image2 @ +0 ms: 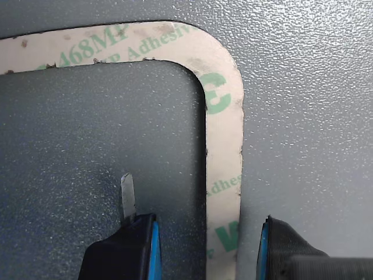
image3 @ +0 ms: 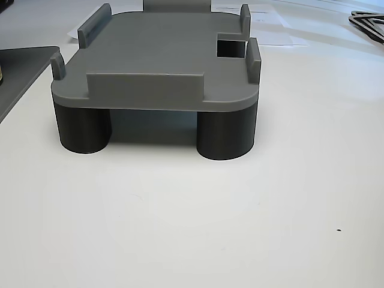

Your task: Move top rectangular frame to the holder.

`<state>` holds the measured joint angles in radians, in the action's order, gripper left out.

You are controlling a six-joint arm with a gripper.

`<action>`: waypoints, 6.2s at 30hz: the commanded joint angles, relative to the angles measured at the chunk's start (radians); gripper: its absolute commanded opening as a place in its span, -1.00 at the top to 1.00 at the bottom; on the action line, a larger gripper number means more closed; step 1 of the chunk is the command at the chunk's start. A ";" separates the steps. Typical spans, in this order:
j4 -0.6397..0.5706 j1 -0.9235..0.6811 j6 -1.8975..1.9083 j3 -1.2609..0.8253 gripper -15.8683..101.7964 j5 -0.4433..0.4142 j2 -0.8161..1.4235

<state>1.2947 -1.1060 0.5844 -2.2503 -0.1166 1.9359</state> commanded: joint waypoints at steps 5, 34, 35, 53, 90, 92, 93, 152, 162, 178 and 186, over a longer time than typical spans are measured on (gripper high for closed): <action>-0.012 0.009 -0.003 0.011 -0.42 -0.014 0.014; 0.110 0.038 0.041 0.152 0.92 -0.057 -0.034; 0.141 0.051 0.071 0.192 0.92 -0.052 -0.034; 0.359 0.281 1.143 0.739 0.92 -0.178 -0.160; 0.360 0.577 1.583 0.977 0.92 -0.055 -0.563; 0.360 0.577 1.586 0.983 0.92 -0.052 -0.571; 0.360 0.577 1.586 0.986 0.92 -0.051 -0.574; 0.353 0.566 1.614 0.942 0.60 -0.012 -0.589; 0.308 0.538 1.536 1.031 -0.97 -0.209 -0.583; -0.137 0.532 0.459 0.634 -0.97 -0.551 -0.008; -0.314 0.721 -0.063 0.095 -0.97 -0.383 0.558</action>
<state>1.0262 -0.4418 0.8759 -1.9021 -0.5216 2.1875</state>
